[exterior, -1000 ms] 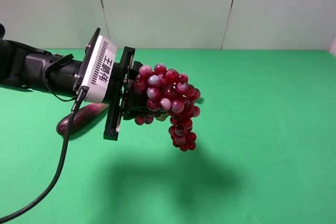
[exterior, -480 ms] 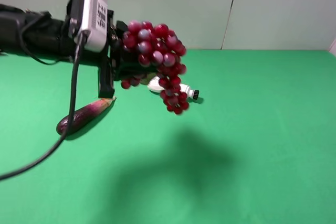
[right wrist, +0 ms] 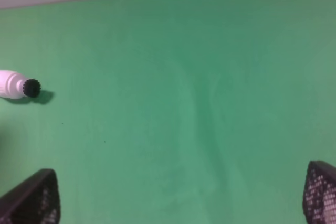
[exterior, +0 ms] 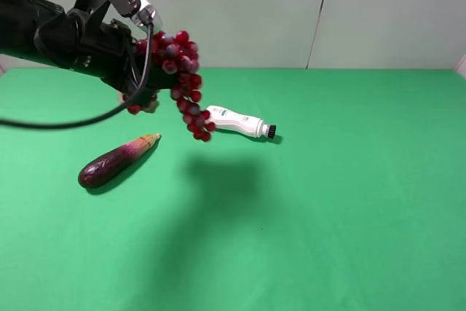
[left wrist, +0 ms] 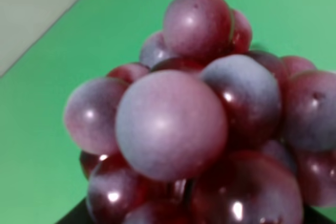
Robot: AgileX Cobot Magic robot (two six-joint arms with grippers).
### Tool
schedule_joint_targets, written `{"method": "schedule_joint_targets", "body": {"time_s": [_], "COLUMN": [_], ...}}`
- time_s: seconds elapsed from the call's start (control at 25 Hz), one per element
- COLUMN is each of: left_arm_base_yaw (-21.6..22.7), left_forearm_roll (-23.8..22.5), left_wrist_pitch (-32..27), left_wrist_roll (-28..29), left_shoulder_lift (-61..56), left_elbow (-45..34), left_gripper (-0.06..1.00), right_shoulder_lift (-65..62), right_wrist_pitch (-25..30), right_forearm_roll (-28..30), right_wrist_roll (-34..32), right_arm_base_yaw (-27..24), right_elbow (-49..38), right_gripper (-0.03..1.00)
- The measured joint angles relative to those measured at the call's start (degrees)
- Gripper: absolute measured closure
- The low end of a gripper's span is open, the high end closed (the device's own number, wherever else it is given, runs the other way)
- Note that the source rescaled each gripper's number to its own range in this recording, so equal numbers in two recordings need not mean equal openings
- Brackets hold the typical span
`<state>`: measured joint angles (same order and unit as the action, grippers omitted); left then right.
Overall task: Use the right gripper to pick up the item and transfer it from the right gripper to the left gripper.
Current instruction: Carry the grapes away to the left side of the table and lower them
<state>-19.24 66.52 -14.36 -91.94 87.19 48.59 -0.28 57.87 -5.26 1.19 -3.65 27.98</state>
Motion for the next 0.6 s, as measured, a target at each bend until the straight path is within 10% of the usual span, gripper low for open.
{"method": "schedule_joint_targets", "body": {"time_s": [0.28, 0.6], "left_arm_base_yaw": [0.0, 0.0], "left_forearm_roll": [-6.03, -6.16], "left_wrist_pitch": [13.97, 30.35], "left_wrist_roll": [20.05, 26.16], "left_shoulder_lift": [0.0, 0.24], "left_elbow": [-0.06, -3.73], "left_gripper": [0.94, 0.94], "right_shoulder_lift": [0.0, 0.0], "right_wrist_pitch": [0.0, -0.06], "right_forearm_roll": [-0.04, -0.04], "right_wrist_roll": [0.0, 0.0], "right_arm_base_yaw": [0.0, 0.0], "right_elbow": [0.0, 0.0], "right_gripper": [-0.03, -0.03]}}
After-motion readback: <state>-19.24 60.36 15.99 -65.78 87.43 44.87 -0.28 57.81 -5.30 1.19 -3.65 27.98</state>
